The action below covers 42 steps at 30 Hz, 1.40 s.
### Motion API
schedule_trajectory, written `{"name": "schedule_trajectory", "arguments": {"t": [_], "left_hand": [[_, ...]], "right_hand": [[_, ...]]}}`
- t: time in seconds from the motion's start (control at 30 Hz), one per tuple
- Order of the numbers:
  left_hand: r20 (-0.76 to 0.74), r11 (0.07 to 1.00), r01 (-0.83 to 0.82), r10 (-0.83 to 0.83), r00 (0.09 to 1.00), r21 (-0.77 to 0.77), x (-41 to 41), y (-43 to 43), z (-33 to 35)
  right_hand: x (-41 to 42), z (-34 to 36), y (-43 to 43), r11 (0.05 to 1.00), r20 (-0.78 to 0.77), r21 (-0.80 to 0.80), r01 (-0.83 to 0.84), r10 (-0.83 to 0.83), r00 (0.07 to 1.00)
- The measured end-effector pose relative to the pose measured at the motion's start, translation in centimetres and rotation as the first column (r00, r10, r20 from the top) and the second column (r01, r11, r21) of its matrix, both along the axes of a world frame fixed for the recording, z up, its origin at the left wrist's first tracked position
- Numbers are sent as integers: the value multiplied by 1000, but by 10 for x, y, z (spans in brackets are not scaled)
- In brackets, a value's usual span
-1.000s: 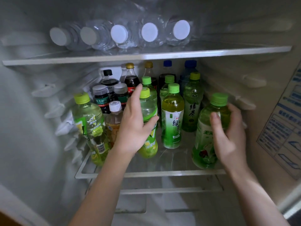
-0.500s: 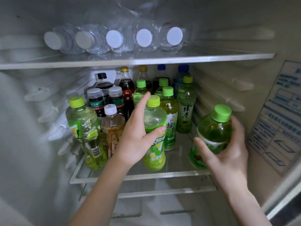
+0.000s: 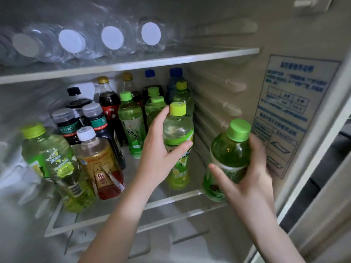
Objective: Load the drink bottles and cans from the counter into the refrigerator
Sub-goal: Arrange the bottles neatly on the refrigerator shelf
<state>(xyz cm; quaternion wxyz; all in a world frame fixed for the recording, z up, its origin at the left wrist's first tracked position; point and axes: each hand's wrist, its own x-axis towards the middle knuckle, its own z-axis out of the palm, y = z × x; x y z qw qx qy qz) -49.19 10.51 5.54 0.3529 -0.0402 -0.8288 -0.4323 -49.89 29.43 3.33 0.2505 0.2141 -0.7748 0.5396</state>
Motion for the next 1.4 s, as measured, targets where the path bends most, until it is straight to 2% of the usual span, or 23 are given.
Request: {"name": "schedule_trajectory", "arguments": {"t": [0.13, 0.2, 0.33, 0.43, 0.6, 0.8, 0.97, 1.07, 1.4], "left_hand": [[-84, 995, -84, 88, 993, 47, 11, 4, -20], [-87, 996, -61, 66, 994, 59, 16, 6, -32], [67, 972, -64, 50, 996, 227, 28, 13, -62], [193, 971, -91, 48, 980, 221, 25, 12, -78], [216, 973, -37, -14, 976, 229, 4, 13, -78], [223, 932, -36, -49, 974, 361, -30, 23, -76], [267, 941, -35, -60, 962, 336, -55, 25, -71], [245, 945, -33, -51, 968, 326, -60, 31, -69], [195, 955, -132, 81, 977, 266, -69, 41, -73]], "right_hand": [[2, -3, 2, 1000, 0, 15, 6, -6, 1000], [0, -3, 2, 999, -4, 31, 9, -9, 1000], [-3, 3, -1, 997, -42, 72, 18, -15, 999], [-2, 7, -2, 995, -27, 94, 23, -21, 999], [6, 5, 1, 993, 12, 102, 56, -57, 998], [11, 3, 5, 993, -1, 100, 57, -57, 998], [11, 3, 8, 994, 0, 102, 42, -42, 999], [12, 3, 8, 996, -4, 88, 30, -29, 1000], [9, -1, 9, 997, -28, 72, 23, -21, 999]]}}
